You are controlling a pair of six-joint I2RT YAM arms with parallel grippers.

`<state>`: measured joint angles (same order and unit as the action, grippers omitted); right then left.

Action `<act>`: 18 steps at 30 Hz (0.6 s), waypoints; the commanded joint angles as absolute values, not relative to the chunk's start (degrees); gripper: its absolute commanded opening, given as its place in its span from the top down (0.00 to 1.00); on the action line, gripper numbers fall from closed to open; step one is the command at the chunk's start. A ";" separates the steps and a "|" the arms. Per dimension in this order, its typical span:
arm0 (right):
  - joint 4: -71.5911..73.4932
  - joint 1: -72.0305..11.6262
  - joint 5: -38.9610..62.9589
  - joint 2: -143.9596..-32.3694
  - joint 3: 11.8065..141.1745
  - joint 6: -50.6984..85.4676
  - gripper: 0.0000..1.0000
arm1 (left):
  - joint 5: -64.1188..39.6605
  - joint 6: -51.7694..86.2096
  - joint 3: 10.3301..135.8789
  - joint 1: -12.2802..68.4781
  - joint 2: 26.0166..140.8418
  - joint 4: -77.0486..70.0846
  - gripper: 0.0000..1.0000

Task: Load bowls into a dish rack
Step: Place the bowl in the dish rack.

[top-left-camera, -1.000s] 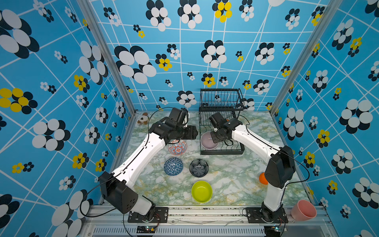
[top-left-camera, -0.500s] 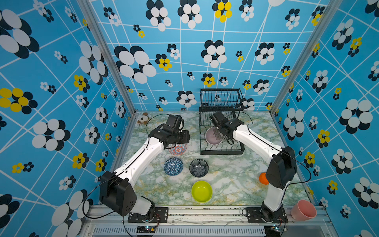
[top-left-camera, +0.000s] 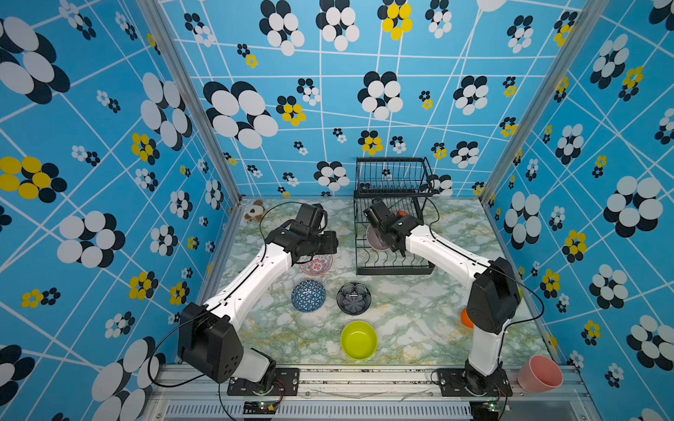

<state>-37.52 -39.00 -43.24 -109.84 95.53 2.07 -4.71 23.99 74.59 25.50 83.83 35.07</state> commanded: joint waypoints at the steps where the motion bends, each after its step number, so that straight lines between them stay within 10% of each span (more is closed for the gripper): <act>1: -31.90 -39.29 -49.51 -110.48 94.77 -0.02 1.00 | -4.52 24.27 73.65 25.40 84.76 34.37 0.39; 18: -20.98 -39.46 -55.70 -114.29 92.81 -6.96 1.00 | -4.30 23.91 73.58 25.49 85.42 34.37 0.37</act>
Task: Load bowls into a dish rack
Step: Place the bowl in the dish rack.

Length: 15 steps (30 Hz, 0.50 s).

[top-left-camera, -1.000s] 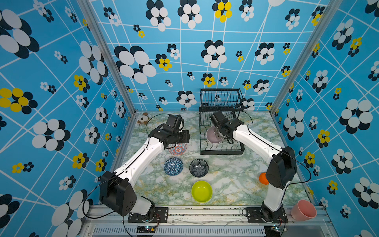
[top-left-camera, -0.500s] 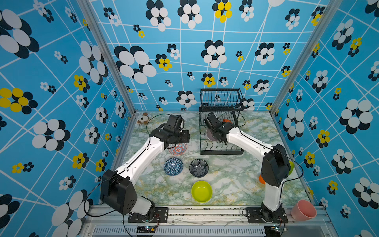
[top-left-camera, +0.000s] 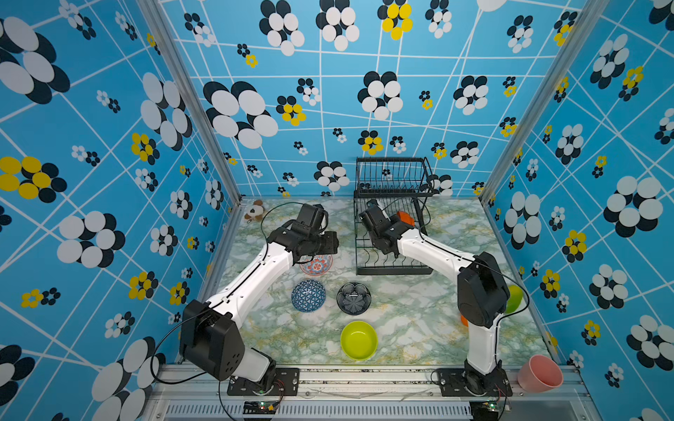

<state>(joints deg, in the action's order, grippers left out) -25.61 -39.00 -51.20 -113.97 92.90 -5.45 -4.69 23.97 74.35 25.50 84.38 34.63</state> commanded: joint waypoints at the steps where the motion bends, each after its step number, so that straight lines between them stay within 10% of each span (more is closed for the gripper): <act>1: -20.50 -39.46 -56.01 -114.58 92.86 -7.28 1.00 | -4.40 23.78 73.57 25.44 85.63 34.36 0.37; 15: -15.29 -39.46 -59.39 -118.97 94.54 -12.23 1.00 | -4.70 23.63 73.48 25.66 85.91 34.37 0.38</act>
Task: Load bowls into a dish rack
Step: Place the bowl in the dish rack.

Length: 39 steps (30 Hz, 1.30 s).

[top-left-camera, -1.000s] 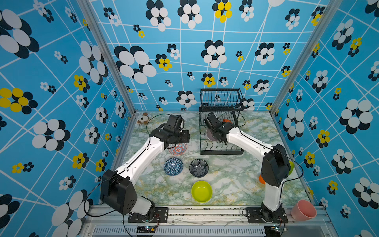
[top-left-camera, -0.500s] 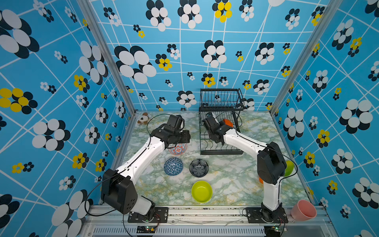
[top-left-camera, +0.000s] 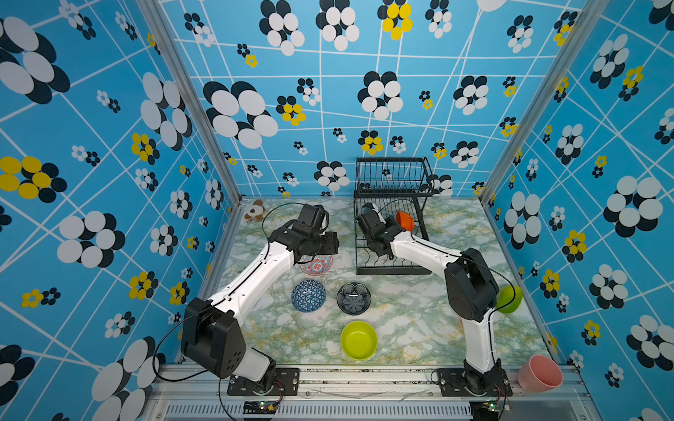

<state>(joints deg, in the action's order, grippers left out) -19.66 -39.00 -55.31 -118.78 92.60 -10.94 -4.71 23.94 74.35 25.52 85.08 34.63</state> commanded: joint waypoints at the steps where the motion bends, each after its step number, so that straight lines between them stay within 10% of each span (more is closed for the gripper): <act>1: -14.67 -39.46 -59.61 -119.11 94.57 -12.65 1.00 | -4.71 23.69 73.49 25.66 85.89 34.28 0.37; 39: 3.03 -38.15 -69.50 -127.21 96.58 -30.34 1.00 | -4.90 23.73 73.48 26.19 85.70 34.32 0.37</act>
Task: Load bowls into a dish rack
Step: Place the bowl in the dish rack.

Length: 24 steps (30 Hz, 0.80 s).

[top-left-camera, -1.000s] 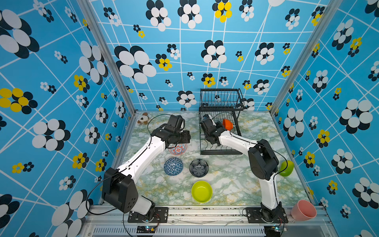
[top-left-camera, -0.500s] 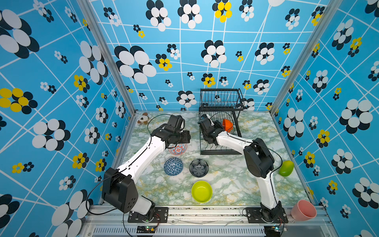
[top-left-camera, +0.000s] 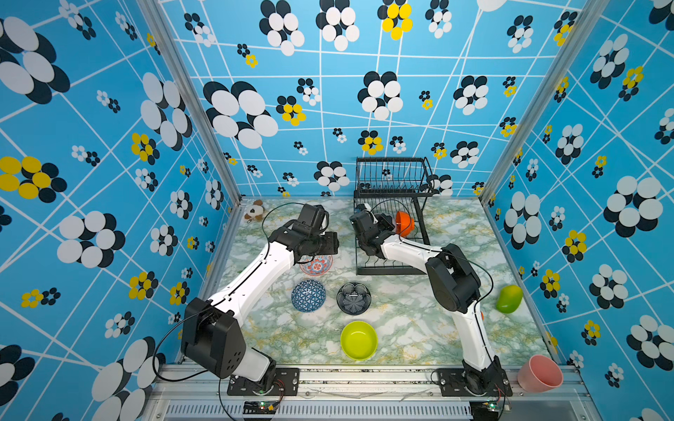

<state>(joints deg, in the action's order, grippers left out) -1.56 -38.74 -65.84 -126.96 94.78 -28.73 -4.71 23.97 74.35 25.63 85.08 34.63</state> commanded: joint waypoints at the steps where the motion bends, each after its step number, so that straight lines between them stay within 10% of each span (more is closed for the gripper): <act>1: 3.44 -38.06 -69.62 -127.27 96.50 -30.63 1.00 | -4.91 23.73 73.42 26.16 85.71 34.28 0.38; 24: 20.43 -36.91 -73.89 -130.01 93.88 -46.41 1.00 | -4.49 23.71 73.50 26.59 85.57 34.34 0.37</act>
